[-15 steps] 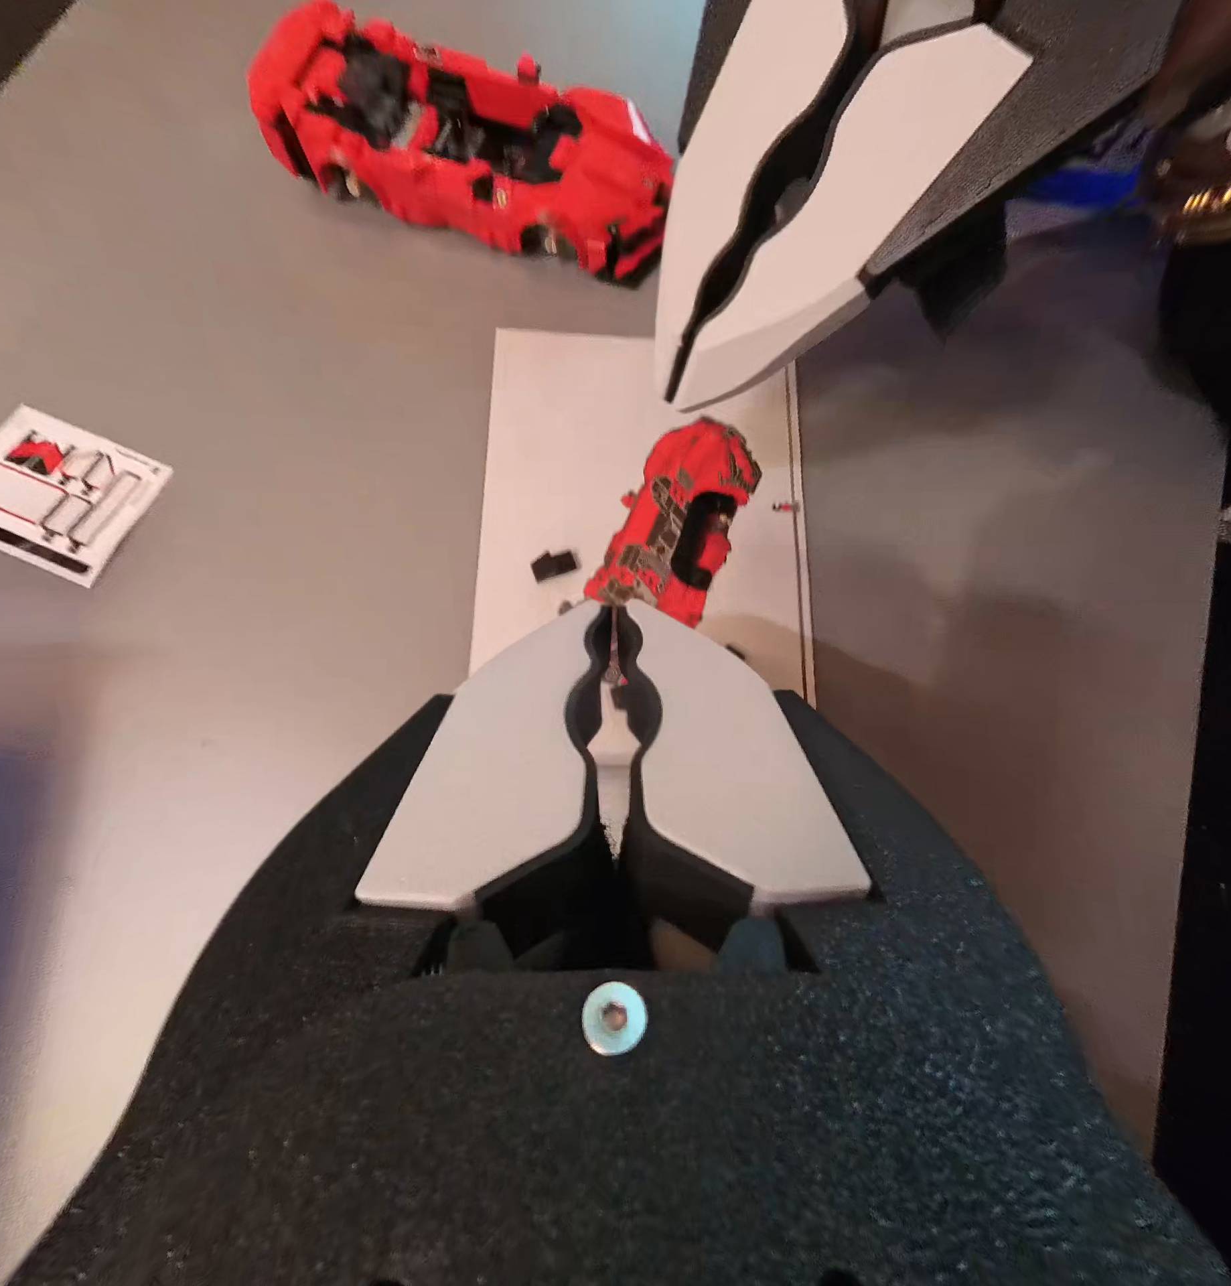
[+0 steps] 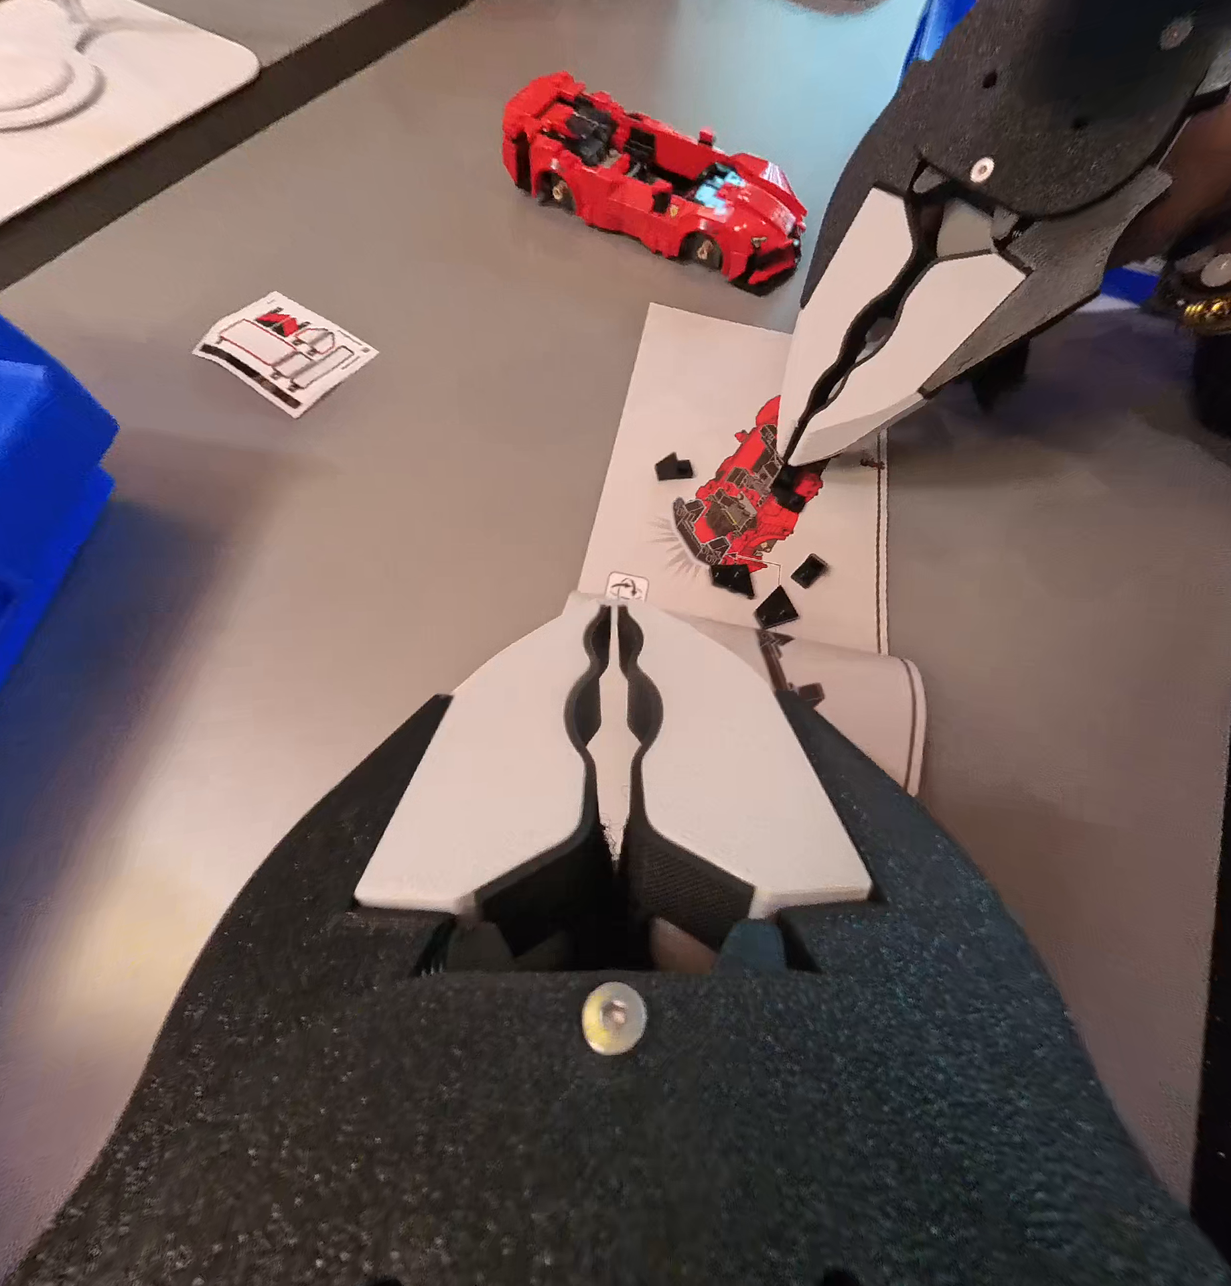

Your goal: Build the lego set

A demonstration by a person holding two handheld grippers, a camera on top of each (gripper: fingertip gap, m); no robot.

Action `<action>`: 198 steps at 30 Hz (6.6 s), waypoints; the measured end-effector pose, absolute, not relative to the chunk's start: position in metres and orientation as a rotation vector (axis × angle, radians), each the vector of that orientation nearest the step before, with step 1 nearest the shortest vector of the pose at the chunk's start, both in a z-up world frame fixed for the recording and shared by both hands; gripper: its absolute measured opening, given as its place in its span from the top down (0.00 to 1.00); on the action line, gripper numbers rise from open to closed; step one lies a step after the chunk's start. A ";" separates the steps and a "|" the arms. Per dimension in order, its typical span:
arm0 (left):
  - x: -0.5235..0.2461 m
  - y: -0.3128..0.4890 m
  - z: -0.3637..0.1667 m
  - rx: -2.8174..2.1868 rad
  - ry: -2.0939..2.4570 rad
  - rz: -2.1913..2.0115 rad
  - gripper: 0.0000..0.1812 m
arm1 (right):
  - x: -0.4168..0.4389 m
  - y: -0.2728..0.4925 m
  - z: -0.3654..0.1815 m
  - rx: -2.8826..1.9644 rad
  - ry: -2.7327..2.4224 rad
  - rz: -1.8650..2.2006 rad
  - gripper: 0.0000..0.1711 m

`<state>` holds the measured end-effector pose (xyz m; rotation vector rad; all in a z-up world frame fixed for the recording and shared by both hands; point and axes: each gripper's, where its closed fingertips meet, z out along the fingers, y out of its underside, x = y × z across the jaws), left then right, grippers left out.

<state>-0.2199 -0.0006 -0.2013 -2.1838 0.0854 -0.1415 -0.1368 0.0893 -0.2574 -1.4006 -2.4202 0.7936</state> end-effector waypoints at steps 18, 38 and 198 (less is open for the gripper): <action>-0.232 -0.017 -0.204 -2.058 0.077 -0.127 0.99 | -0.136 0.089 -0.258 -1.228 -2.523 0.343 1.00; -0.267 -0.034 -0.205 -2.054 -0.043 0.070 0.98 | -0.144 0.089 -0.236 -1.285 -2.386 0.636 0.81; -0.186 0.062 -0.238 -2.090 1.270 -0.337 0.74 | -0.142 0.122 -0.249 -1.402 -2.151 1.138 0.96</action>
